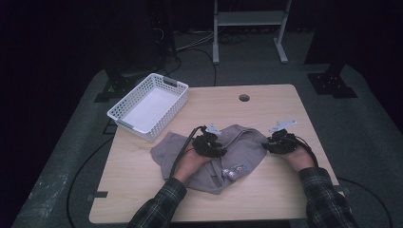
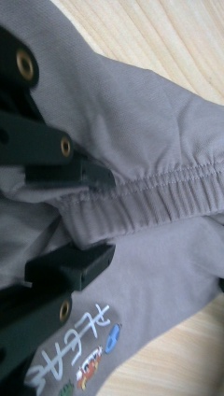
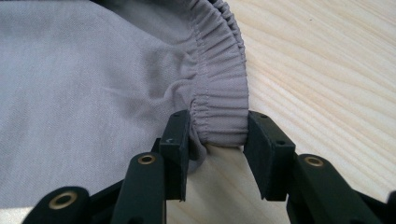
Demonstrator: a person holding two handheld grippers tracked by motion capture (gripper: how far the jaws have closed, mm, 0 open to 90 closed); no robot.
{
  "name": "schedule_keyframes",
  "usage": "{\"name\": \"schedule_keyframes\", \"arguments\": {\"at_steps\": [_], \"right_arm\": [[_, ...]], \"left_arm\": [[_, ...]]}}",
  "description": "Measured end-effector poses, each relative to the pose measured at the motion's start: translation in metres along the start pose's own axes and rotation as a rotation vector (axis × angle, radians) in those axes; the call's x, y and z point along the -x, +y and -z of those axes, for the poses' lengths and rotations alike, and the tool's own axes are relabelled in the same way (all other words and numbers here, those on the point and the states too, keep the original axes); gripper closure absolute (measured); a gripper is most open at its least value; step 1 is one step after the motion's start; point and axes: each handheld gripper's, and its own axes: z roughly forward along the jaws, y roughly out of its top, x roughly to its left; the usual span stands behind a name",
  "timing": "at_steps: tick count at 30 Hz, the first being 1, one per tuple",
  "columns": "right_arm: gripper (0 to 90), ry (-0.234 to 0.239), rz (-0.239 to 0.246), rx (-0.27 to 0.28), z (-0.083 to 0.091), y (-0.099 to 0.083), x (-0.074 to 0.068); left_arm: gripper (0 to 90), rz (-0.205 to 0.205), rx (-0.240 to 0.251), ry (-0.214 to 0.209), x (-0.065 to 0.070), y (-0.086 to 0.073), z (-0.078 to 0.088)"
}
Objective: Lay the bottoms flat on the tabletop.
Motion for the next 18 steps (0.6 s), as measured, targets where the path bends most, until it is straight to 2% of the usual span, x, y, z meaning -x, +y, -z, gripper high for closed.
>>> {"name": "schedule_keyframes", "arguments": {"at_steps": [1, 2, 4, 10, 14, 18], "right_arm": [[60.2, 0.000, 0.000, 0.000, 0.000, 0.000, 0.000], [60.1, 0.001, -0.001, 0.000, 0.000, 0.000, 0.000], [59.8, 0.000, 0.000, 0.000, 0.000, 0.000, 0.000], [57.9, -0.003, 0.000, 0.003, 0.000, 0.000, 0.000], [56.6, -0.001, 0.003, 0.006, 0.000, 0.000, 0.000], [55.6, 0.001, 0.008, 0.010, 0.000, 0.001, -0.001]], "left_arm": [[69.4, 0.006, 0.011, -0.007, -0.001, 0.002, 0.003], [77.8, 0.010, 0.021, -0.008, -0.002, 0.003, 0.006], [81.6, 0.016, 0.033, 0.004, -0.005, 0.008, 0.012], [82.5, 0.026, 0.072, 0.061, -0.025, 0.026, 0.027], [82.4, 0.041, 0.080, 0.101, -0.046, 0.040, 0.030], [82.4, 0.072, 0.074, 0.145, -0.071, 0.054, 0.028]]}}
